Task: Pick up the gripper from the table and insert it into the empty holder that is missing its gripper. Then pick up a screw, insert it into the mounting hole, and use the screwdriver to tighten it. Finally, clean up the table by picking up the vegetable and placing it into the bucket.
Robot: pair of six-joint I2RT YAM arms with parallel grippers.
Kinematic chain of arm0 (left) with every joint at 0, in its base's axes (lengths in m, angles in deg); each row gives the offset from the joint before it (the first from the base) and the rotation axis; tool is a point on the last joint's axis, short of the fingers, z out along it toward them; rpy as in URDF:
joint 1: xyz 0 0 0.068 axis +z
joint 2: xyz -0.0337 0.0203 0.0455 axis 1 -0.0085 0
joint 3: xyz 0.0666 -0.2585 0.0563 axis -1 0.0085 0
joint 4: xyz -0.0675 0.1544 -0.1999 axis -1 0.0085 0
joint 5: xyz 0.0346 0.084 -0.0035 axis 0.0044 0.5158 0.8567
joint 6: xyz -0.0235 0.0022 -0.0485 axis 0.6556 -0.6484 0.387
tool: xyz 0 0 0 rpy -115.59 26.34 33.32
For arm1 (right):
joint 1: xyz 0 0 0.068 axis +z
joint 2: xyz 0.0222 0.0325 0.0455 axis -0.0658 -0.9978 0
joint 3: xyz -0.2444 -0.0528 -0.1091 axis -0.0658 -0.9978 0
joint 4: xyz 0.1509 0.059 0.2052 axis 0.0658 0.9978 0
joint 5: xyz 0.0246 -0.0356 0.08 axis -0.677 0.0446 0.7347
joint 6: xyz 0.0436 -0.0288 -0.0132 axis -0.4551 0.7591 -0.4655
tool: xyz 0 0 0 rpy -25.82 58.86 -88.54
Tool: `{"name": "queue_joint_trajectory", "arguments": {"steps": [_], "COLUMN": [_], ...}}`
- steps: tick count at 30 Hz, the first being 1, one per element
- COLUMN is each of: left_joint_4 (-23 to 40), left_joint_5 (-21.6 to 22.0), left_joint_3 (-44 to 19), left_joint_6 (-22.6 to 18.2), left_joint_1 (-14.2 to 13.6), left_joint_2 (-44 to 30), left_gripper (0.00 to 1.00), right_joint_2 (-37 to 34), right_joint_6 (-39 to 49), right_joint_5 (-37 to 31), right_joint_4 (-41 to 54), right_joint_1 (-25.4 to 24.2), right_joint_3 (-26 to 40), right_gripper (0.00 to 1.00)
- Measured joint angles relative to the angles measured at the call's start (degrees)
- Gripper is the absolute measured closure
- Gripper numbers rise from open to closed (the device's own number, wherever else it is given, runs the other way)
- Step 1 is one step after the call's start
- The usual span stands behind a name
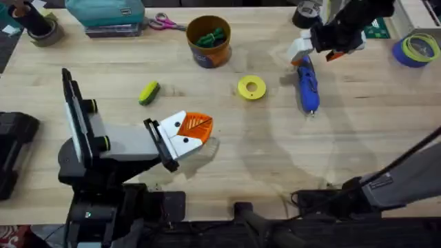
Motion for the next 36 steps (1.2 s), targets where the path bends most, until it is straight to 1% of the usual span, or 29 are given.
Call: {"name": "queue_joint_trajectory", "arguments": {"steps": [8, 14, 18, 28, 36], "left_joint_4": [0.00, 0.00, -0.01, -0.01, 0.00], "left_joint_5": [-0.02, 0.00, -0.01, 0.00, -0.02], "left_joint_3": [0.00, 0.00, 0.00, 0.00, 0.00], "left_joint_6": [0.00, 0.00, 0.00, 0.00, 0.00], "left_joint_1": [0.00, 0.00, 0.00, 0.00, 0.00], "left_joint_2": [0.00, 0.00, 0.00, 0.00, 0.00], "left_gripper": [0.987, 0.987, 0.987, 0.987, 0.987], "right_joint_2": [-3.51, -4.59, -4.59, -5.02, -7.91], "right_joint_6": [0.00, 1.90, 2.99, 2.54, 1.02], "right_joint_5": [0.74, 1.47, 1.65, 1.80, 1.34], "right_joint_4": [0.80, -2.03, -4.87, -11.17, -13.54], "right_joint_1": [-1.70, -2.71, -2.71, -2.71, -2.71], "right_joint_3": [0.29, 0.01, -1.51, -8.77, -9.08], "right_gripper": [0.006, 0.006, 0.006, 0.006, 0.006]}}
